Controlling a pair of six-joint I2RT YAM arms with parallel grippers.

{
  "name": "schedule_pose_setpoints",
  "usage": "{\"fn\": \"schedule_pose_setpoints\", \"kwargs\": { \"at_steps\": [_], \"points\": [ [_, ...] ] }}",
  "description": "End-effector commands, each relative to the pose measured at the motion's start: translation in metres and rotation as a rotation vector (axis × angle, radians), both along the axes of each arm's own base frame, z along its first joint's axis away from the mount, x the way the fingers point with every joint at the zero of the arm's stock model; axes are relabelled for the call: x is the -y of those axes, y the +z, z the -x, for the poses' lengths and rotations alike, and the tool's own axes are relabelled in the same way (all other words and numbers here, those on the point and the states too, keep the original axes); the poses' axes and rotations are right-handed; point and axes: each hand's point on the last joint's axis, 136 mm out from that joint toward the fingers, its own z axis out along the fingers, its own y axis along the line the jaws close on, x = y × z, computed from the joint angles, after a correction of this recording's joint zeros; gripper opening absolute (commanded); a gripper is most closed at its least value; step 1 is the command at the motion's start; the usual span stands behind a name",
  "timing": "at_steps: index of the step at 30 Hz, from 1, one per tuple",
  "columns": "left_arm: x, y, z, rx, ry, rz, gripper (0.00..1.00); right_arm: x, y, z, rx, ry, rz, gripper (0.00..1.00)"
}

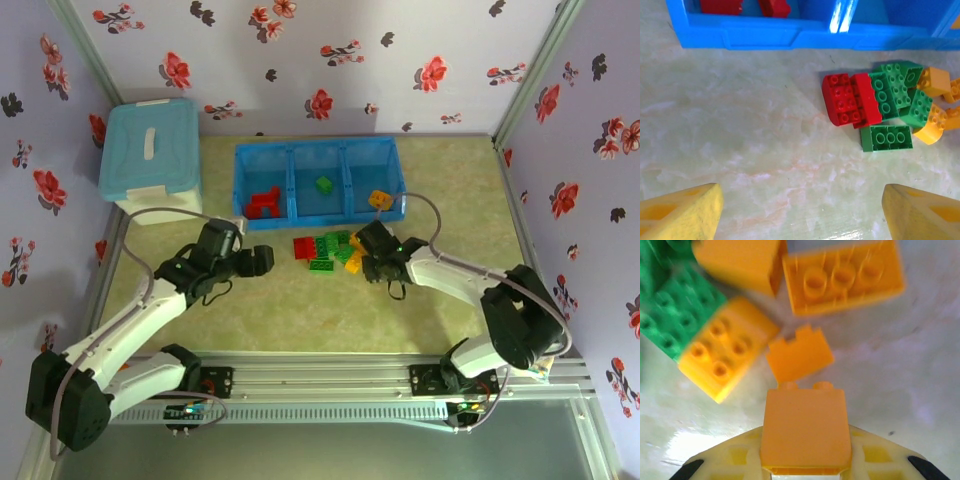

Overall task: Sort the legos into containers by color
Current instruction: Pick up the lego from the center of the table, then place the lego in the container.

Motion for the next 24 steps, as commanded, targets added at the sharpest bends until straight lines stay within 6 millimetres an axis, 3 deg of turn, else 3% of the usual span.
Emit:
{"fn": "schedule_pose_setpoints", "kwargs": {
  "at_steps": [1, 7, 13, 19, 23, 24],
  "points": [
    [0.004, -0.007, 0.007, -0.006, 0.002, 0.009, 0.82, 0.010, 0.045, -0.032, 0.101, -0.002, 0.052, 0.19],
    [0.010, -0.021, 0.024, -0.031, -0.013, 0.006, 0.81, 0.014, 0.084, -0.094, 0.131, -0.012, 0.017, 0.20],
    [0.018, -0.035, 0.039, -0.051, -0.030, 0.016, 0.79, 0.009, 0.087, -0.146, 0.097, -0.013, 0.022, 0.21],
    [0.021, -0.041, 0.046, -0.057, -0.035, 0.034, 0.79, 0.002, 0.078, -0.181, 0.065, -0.025, 0.032, 0.25],
    [0.023, -0.036, 0.047, -0.046, -0.046, 0.038, 0.78, -0.004, 0.080, -0.190, 0.065, -0.026, 0.011, 0.33],
    [0.023, -0.035, 0.047, -0.043, -0.048, 0.038, 0.78, -0.005, 0.082, -0.191, 0.072, -0.025, 0.004, 0.26]
  ]
}}
